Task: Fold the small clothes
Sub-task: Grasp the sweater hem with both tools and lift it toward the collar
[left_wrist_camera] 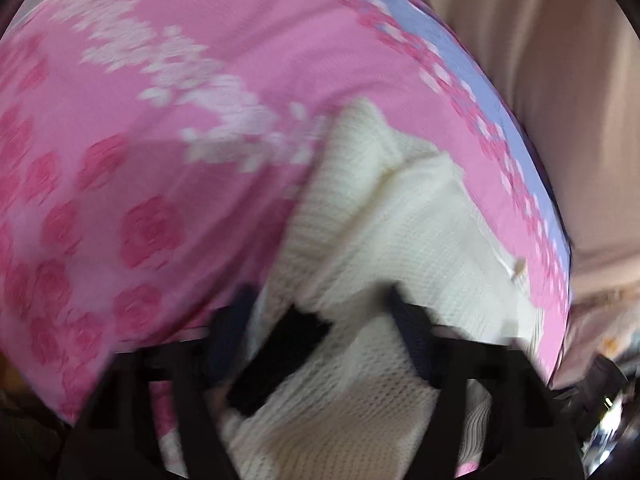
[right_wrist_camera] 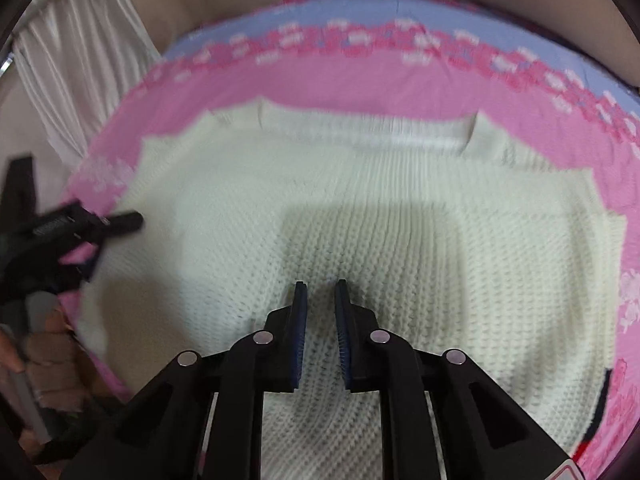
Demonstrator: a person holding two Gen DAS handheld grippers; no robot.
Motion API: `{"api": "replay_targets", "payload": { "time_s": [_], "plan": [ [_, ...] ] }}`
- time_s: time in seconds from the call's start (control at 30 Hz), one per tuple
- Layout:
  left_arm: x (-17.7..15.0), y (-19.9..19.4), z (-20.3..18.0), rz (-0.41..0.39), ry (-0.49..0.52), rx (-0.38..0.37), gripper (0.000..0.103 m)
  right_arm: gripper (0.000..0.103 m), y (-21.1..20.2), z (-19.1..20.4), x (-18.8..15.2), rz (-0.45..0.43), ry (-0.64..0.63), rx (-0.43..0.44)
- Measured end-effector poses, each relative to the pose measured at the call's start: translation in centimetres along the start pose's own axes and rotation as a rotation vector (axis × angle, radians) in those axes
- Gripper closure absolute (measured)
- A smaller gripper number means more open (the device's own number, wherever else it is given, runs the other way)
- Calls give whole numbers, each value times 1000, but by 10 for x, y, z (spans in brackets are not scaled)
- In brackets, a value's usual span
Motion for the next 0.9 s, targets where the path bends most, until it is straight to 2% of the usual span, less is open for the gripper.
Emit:
{"api": "replay_targets", "payload": {
  "time_s": [0.03, 0.1, 0.27, 0.43, 0.53, 0.63, 0.77, 0.9],
  "plan": [
    [0, 1, -4, 18, 0, -21, 80, 90, 1, -2, 0, 4, 0, -2],
    [0, -10, -14, 27, -10, -70, 83, 90, 3, -2, 0, 16, -1, -5],
    [-16, -62, -69, 3, 95, -221, 83, 90, 5, -1, 2, 12, -5, -7],
    [-54, -89, -138, 47, 205, -335, 83, 90, 6, -5, 3, -11, 21, 39],
    [-83, -82, -172, 82, 272, -340, 83, 91, 1, -14, 1, -34, 87, 119],
    [-116, -66, -203, 124, 337, -310, 83, 88, -29, -35, -17, -86, 205, 179],
    [-156, -38, -242, 163, 408, -282, 83, 86, -86, -83, -77, -144, 292, 117],
    [-203, 11, -272, 209, 478, -211, 82, 80, -129, -128, -150, -147, 405, 51]
  ]
}}
Point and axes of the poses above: each gripper's, at about its wrist camera, not at the fingertips, and y roughly the way its jaws point, z to its left, x to its top, the point moved 8 cm from there along y, roughly the way its jaws point, and after that the axes turned 14 degrees about -y, right-handed, at the moved point
